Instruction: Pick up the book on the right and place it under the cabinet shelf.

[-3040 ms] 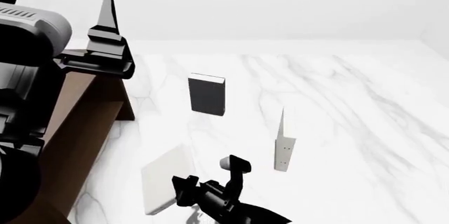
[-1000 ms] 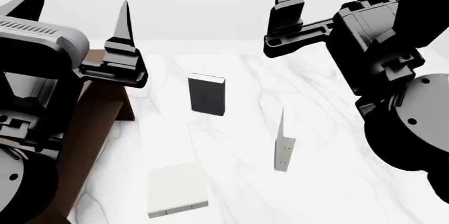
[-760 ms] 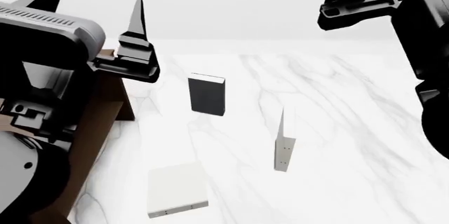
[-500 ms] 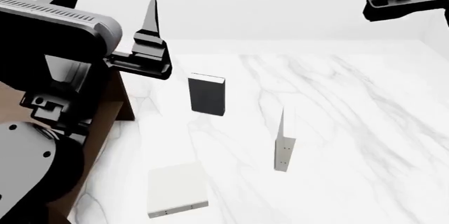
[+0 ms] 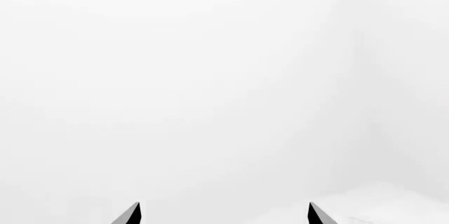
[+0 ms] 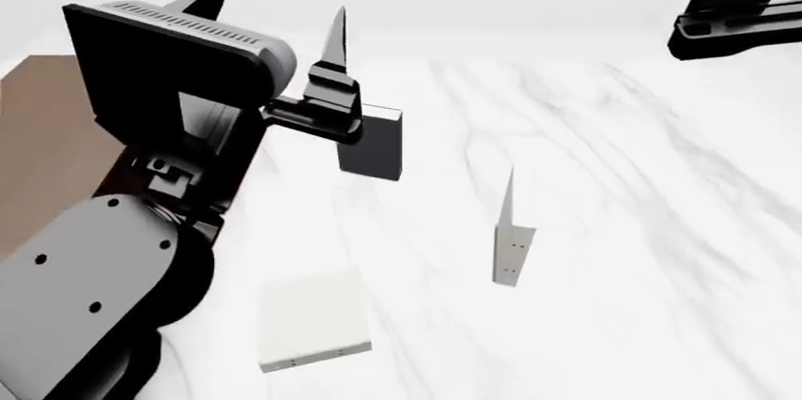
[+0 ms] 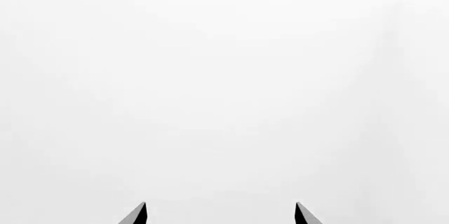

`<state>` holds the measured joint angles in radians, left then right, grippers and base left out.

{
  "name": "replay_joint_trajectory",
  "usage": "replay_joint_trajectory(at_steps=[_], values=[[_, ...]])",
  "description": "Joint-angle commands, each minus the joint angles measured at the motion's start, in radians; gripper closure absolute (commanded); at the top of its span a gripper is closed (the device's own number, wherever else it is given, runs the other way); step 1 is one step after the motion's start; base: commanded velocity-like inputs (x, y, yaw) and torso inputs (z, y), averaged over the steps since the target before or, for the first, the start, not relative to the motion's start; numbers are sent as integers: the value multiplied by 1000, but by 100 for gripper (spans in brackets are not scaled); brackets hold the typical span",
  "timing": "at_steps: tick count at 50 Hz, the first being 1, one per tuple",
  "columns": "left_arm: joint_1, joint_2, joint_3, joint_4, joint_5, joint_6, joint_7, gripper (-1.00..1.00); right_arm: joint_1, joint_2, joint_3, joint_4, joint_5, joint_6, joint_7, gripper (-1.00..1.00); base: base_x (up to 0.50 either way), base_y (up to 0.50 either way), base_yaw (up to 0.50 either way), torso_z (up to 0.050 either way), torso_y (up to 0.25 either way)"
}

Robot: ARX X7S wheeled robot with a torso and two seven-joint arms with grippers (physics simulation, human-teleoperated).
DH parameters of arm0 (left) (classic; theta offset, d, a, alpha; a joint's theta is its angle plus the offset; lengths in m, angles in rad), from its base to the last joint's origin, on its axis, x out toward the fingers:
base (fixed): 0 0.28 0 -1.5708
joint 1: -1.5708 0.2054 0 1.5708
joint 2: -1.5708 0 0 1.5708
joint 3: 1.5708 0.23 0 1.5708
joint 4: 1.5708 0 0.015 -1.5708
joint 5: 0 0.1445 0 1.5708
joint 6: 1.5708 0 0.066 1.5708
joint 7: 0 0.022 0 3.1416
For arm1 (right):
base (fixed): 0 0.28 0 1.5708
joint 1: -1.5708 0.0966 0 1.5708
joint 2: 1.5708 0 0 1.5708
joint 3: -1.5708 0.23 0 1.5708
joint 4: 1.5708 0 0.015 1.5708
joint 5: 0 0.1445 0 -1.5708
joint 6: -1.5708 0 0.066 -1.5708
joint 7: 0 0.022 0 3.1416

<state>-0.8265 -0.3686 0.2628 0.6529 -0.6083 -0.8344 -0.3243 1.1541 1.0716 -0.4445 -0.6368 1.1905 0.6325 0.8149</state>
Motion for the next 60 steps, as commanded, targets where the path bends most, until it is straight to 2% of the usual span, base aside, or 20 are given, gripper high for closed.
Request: replay_joint_trajectory(at_steps=[1, 12, 30, 48, 60], values=[[20, 5, 21, -19, 8, 37, 16, -100, -39, 4, 3, -6, 0, -25, -2, -100, 0, 0, 0, 0, -250], [33, 0, 6, -10, -5, 46, 12, -100, -38, 2, 3, -9, 6, -22, -1, -100, 0, 0, 0, 0, -250], [38, 4, 6, -5, -13, 58, 4, -100, 88, 34, 33, -8, 52, 52, -4, -100, 0, 0, 0, 0, -250], [35, -6, -3, 9, -33, 49, -5, -100, 125, 35, 34, 3, 54, 80, -8, -100, 0, 0, 0, 0, -250], [108, -2, 44, 53, -6, 90, -11, -100, 92, 37, 33, 5, 41, 62, -13, -100, 0, 0, 0, 0, -84]])
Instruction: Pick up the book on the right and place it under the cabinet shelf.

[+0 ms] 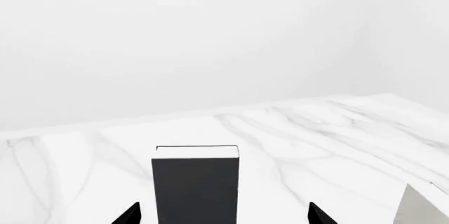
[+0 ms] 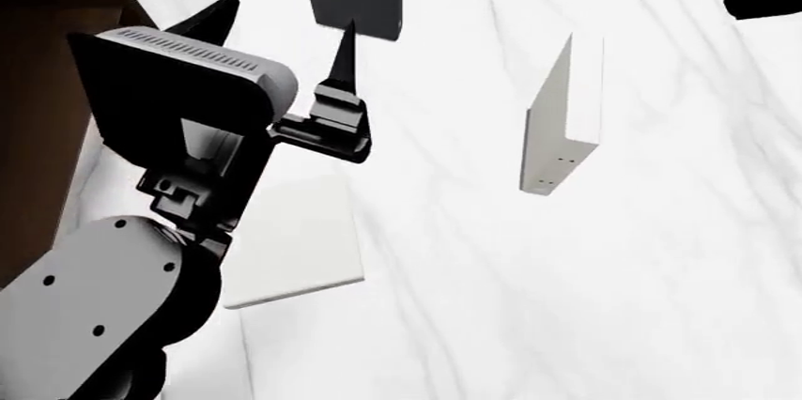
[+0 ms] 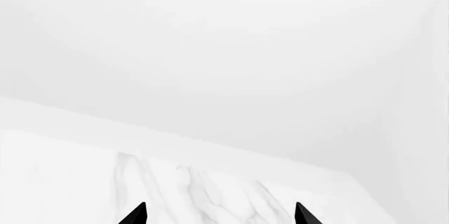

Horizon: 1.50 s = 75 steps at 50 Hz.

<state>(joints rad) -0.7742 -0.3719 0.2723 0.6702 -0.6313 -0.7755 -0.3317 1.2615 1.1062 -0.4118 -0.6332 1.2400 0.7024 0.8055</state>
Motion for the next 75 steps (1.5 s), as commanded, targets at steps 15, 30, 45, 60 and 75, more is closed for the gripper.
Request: replay_joint_trajectory(at_steps=[15, 30, 45, 60, 75], values=[[544, -84, 254, 159, 381, 442, -27, -100, -128, -1, -15, 6, -53, -69, -14, -100, 0, 0, 0, 0, 0], [641, -49, 438, 92, 479, 584, 27, -100, -189, -6, -25, -2, -63, -95, -5, -100, 0, 0, 0, 0, 0], [571, 55, 442, -184, 410, 679, 80, -100, -232, 13, -17, -12, -55, -117, 0, -100, 0, 0, 0, 0, 0], [536, 114, 471, -311, 386, 731, 122, -100, -250, 12, -18, -8, -66, -124, -3, -100, 0, 0, 0, 0, 0], [539, 197, 489, -421, 373, 773, 103, -100, -249, 8, -18, 1, -72, -124, -10, -100, 0, 0, 0, 0, 0]])
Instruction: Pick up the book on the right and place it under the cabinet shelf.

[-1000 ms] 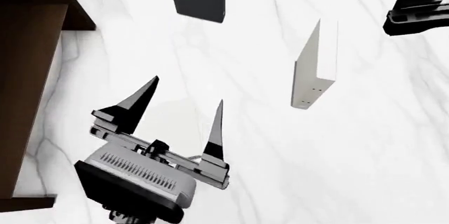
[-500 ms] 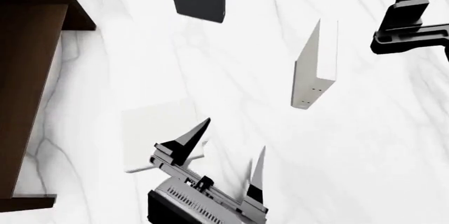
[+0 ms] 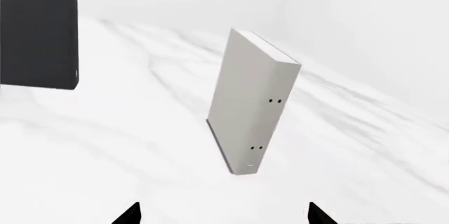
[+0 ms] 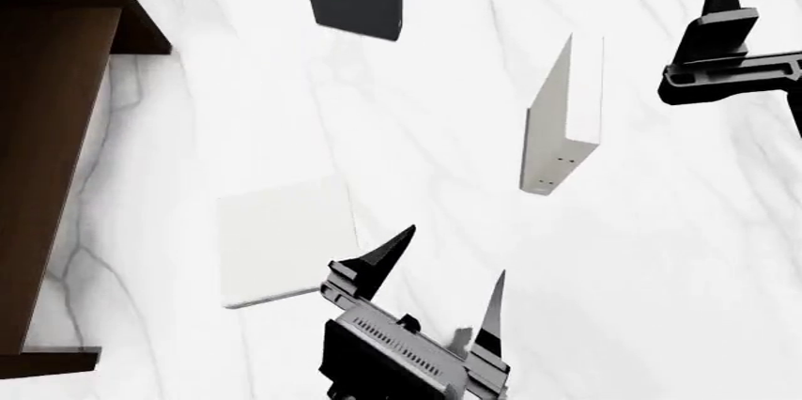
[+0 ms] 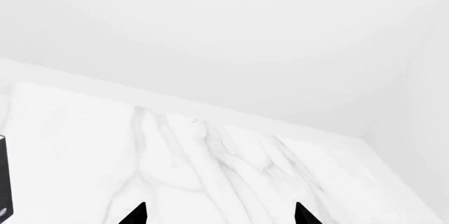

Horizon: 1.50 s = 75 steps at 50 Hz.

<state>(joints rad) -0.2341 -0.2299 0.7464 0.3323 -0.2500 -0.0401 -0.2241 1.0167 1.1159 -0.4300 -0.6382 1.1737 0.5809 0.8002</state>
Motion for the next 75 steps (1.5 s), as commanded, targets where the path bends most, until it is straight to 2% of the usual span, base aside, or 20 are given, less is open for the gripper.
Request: replay_joint_trajectory(at_steps=[1, 17, 41, 51, 75], values=[[0, 61, 13, -91, -19, 48, -1, -100, -7, -1, 1, 6, -6, -5, -6, -100, 0, 0, 0, 0, 0], [-10, 116, -12, -227, -120, 127, 38, -100, -26, -5, -2, 22, -24, -18, -14, -100, 0, 0, 0, 0, 0], [-36, 170, -34, -489, -141, 274, 43, -100, 0, -24, -11, 35, -30, 4, -27, -100, 0, 0, 0, 0, -1], [-45, 196, -36, -593, -150, 334, 28, -100, 36, -33, -12, 35, -19, 30, -27, -100, 3, -1, -3, -2, -4], [-98, 218, -31, -809, -296, 545, -1, -100, 73, -40, -9, 36, 5, 60, -33, -100, 5, -2, -4, -3, -6]])
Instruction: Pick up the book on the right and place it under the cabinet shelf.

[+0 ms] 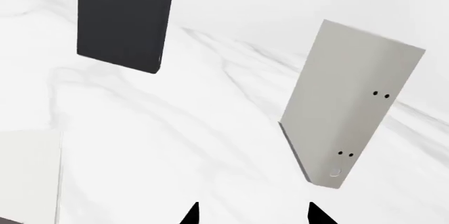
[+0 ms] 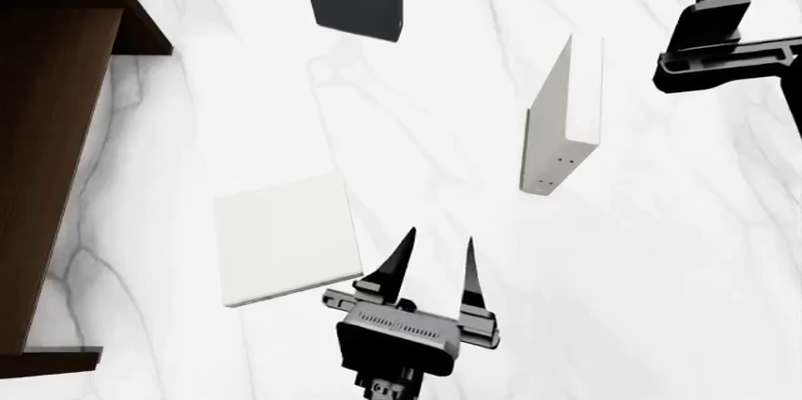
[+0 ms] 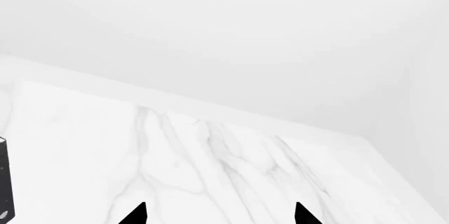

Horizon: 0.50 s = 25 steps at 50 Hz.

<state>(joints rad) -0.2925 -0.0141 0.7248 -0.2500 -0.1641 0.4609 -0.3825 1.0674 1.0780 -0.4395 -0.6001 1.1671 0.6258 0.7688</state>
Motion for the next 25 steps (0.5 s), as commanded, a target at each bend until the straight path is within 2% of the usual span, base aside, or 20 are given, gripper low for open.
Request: replay_joint_trajectory(at_steps=[1, 25], values=[[-42, 2, -7, -233, -387, 49, 153, -100, 24, -4, 0, -1, 12, 17, -2, -100, 0, 0, -4, 0, -12], [-73, -21, 17, -318, -421, 147, 22, -100, 40, -18, 0, 9, 18, 24, -10, -100, 6, -1, -3, -4, -7]])
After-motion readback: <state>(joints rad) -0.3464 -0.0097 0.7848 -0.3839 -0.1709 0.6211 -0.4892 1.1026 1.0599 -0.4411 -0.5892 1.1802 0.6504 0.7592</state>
